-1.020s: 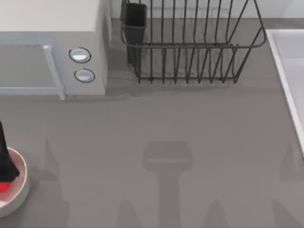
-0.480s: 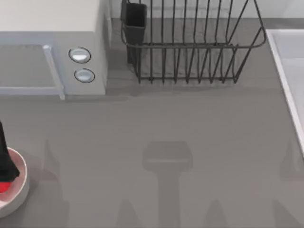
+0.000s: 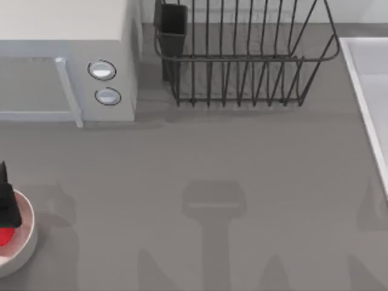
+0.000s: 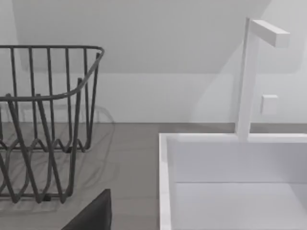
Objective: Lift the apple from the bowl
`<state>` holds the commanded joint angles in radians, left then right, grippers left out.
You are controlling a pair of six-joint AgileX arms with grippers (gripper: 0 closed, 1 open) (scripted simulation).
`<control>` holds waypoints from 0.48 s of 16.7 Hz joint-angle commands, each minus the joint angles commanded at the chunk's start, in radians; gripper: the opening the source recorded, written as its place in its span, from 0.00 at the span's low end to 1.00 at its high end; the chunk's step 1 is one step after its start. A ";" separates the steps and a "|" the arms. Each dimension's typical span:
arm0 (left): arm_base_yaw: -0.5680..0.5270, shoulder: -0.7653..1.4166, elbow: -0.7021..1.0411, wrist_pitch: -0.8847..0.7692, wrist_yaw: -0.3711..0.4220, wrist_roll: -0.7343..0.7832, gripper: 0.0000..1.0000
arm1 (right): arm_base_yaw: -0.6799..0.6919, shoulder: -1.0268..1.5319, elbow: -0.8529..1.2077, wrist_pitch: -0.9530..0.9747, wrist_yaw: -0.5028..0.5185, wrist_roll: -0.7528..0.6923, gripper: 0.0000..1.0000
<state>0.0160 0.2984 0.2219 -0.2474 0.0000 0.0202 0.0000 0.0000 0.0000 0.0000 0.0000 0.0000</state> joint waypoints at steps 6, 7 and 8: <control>0.024 0.525 0.340 -0.379 0.000 0.031 1.00 | 0.000 0.000 0.000 0.000 0.000 0.000 1.00; 0.029 0.615 0.397 -0.442 0.000 0.036 1.00 | 0.000 0.000 0.000 0.000 0.000 0.000 1.00; 0.033 0.702 0.452 -0.504 0.000 0.041 1.00 | 0.000 0.000 0.000 0.000 0.000 0.000 1.00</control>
<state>0.0485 1.0005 0.6738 -0.7510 0.0001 0.0613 0.0000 0.0000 0.0000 0.0000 0.0000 0.0000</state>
